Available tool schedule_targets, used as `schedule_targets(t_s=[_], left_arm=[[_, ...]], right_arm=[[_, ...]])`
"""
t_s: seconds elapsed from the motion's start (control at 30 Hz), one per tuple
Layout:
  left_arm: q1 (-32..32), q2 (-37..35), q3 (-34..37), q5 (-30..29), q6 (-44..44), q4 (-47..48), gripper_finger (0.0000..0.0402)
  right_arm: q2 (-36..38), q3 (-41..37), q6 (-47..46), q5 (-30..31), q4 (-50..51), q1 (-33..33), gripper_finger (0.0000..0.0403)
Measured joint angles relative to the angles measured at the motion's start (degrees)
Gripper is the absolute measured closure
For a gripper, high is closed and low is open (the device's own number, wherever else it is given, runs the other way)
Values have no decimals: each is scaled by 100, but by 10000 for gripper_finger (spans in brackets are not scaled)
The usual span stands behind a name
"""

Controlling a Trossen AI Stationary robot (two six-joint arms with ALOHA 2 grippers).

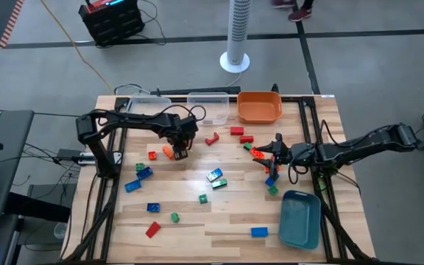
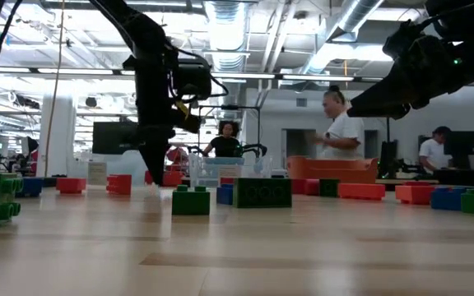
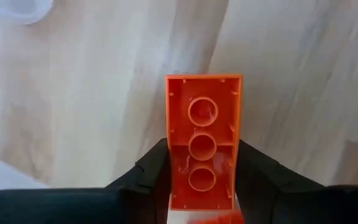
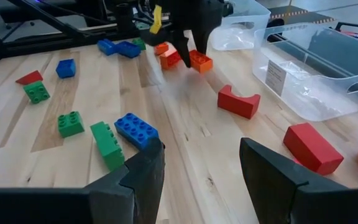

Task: Sort blocks
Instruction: Put the orange game piece into the left transparent bin

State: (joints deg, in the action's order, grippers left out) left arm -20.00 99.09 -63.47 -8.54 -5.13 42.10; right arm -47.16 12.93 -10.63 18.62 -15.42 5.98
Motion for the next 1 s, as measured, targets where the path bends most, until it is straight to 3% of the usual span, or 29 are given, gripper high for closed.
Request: schedule_targets(t_s=[0.2,0.6,1.0], left_arm=[[-141,-383,-424,-368,-152,549,277],[-1521,-1369,-462,-702,4,1065,277],[-2948,-1148,-449,-745,-316,1310,277]], right_arm=[[0,0,2,1,3,0,184],[0,0,9,1,107,0,184],[0,-2,4,-1,151,0,184]])
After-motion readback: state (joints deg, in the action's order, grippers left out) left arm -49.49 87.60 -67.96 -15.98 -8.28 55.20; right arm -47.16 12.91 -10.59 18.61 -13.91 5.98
